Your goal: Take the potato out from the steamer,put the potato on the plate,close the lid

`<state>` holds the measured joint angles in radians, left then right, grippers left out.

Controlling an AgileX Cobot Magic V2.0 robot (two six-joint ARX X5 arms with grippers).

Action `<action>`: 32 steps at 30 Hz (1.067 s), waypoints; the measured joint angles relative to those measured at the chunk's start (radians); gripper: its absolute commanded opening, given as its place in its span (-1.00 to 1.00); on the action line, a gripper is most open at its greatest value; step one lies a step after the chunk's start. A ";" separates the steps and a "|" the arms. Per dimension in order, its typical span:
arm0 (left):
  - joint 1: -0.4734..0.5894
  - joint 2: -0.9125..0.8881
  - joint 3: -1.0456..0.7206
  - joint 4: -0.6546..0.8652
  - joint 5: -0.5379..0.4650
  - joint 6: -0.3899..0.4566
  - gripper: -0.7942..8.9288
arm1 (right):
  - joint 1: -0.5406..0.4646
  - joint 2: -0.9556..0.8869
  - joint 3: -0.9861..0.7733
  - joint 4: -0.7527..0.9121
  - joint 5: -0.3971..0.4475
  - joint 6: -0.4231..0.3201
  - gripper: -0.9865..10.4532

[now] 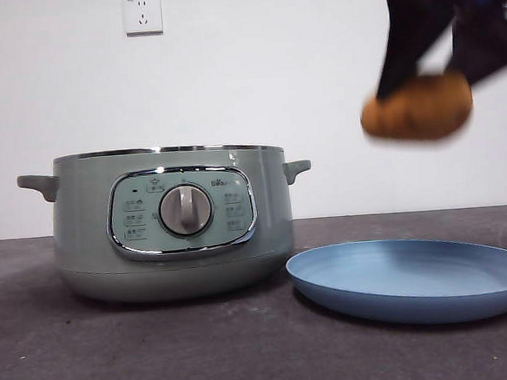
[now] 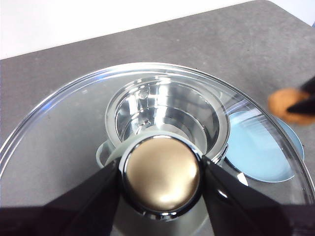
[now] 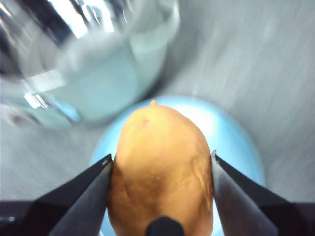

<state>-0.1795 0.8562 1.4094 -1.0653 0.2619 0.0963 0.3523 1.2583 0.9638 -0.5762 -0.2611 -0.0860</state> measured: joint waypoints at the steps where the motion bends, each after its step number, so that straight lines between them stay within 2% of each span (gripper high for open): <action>1: 0.000 0.001 0.000 0.000 0.000 0.000 -0.85 | 0.000 0.002 -0.037 0.035 -0.001 0.006 -0.85; 9: 0.000 0.019 0.000 0.000 0.002 0.000 -0.85 | 0.001 0.032 -0.236 0.335 -0.025 0.069 -0.85; 18: 0.000 0.056 0.000 0.005 0.045 0.000 -0.85 | 0.001 0.181 -0.256 0.430 -0.026 0.076 -0.85; 23: 0.000 0.078 0.000 0.021 0.045 0.000 -0.85 | 0.001 0.207 -0.258 0.435 -0.027 0.079 -0.80; 26: 0.000 0.100 0.000 0.053 0.048 0.000 -0.85 | 0.001 0.208 -0.258 0.430 -0.027 0.089 -0.54; 30: -0.009 0.147 0.000 0.103 0.090 0.000 -0.85 | 0.001 0.208 -0.257 0.423 -0.026 0.122 0.21; 32: -0.022 0.173 0.000 0.126 0.097 0.000 -0.85 | 0.001 0.208 -0.257 0.423 -0.026 0.132 0.29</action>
<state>-0.2016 1.0294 1.4094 -0.9390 0.3584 0.0967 0.3531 1.4658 0.7071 -0.1535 -0.2871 0.0463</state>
